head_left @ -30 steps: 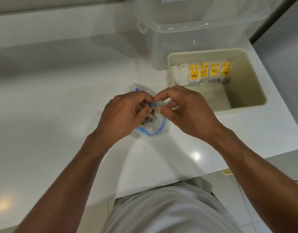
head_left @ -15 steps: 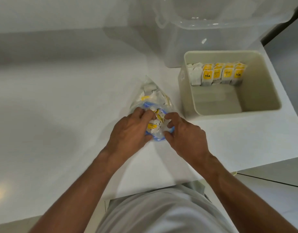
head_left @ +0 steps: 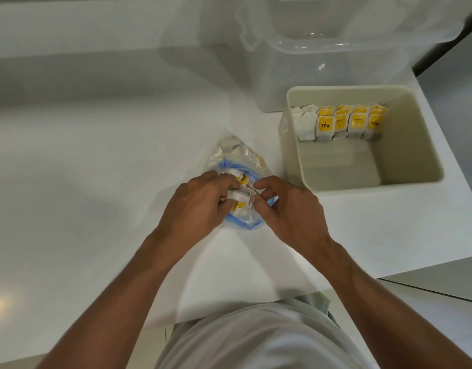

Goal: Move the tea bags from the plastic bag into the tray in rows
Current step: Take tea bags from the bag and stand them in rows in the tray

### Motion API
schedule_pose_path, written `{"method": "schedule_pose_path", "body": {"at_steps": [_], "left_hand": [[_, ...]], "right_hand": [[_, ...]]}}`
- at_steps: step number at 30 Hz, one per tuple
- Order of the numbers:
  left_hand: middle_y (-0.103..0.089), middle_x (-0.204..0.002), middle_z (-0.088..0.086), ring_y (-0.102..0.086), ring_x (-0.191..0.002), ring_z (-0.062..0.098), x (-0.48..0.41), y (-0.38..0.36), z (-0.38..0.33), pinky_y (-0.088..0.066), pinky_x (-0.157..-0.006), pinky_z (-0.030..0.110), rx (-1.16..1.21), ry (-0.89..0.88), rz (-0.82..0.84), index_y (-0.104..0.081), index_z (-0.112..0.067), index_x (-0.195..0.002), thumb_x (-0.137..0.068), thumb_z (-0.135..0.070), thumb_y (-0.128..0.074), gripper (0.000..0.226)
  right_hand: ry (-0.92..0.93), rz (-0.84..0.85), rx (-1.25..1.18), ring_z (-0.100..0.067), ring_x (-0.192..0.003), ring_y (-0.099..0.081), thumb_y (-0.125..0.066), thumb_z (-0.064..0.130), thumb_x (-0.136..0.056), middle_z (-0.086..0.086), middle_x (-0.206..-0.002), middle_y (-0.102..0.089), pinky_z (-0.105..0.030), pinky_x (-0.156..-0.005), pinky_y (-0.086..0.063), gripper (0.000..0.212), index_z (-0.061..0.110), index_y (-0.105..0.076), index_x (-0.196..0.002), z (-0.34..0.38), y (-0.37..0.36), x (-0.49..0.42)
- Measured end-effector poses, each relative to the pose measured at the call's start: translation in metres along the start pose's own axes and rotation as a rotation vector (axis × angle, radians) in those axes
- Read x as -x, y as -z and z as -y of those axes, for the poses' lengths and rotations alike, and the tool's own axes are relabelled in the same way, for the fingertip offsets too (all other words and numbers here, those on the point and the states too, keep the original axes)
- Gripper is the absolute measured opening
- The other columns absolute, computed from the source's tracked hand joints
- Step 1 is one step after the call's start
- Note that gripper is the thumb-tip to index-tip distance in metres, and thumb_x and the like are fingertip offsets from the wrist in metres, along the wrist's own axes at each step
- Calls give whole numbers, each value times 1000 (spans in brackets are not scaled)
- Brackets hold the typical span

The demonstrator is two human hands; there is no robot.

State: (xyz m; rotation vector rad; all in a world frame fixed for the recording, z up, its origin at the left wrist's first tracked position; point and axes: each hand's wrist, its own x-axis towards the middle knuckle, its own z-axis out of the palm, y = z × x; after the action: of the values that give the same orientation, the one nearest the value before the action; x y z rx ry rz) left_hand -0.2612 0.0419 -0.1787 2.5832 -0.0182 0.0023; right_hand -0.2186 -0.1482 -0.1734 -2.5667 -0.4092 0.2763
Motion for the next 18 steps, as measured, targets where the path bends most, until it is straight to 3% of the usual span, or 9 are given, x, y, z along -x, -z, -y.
{"method": "schedule_pose_path", "body": {"at_steps": [3,7,12,18], "left_hand": [[-69,-94,-1,-67,-81,24,-2,-3,-2,-55,-68,35,-2,5,9,-72,-23,-111,-81,-20,-77,31],[-69,-84,-8,-67,-76,16,-4,-3,-4,-57,-69,36,90,44,-27,-71,-24,-107,-83,-25,-77,25],[-72,-87,-10,-68,-76,18,-6,-7,-6,-58,-65,39,34,-11,-60,-66,-33,-115,-87,-40,-70,29],[-69,-74,-8,-64,-63,20,-13,-15,-16,-49,-54,26,-89,-36,-109,-71,-30,-91,-88,-35,-72,6]], "right_hand": [[19,-35,18,-11,-69,-62,-59,47,-91,15,-73,-66,-27,-61,-50,16,36,-65,-101,-1,-4,-5],[60,-117,-63,-6,-51,-49,-61,37,-92,18,-53,-47,-21,-53,-44,10,30,-67,-93,-4,-5,-5],[71,-83,28,-12,-62,-64,-63,38,-90,11,-72,-68,-20,-59,-45,22,29,-65,-109,-3,-10,-6],[63,-79,28,-17,-67,-67,-65,39,-88,10,-77,-71,-29,-61,-54,27,28,-60,-112,-5,-12,-8]]}}
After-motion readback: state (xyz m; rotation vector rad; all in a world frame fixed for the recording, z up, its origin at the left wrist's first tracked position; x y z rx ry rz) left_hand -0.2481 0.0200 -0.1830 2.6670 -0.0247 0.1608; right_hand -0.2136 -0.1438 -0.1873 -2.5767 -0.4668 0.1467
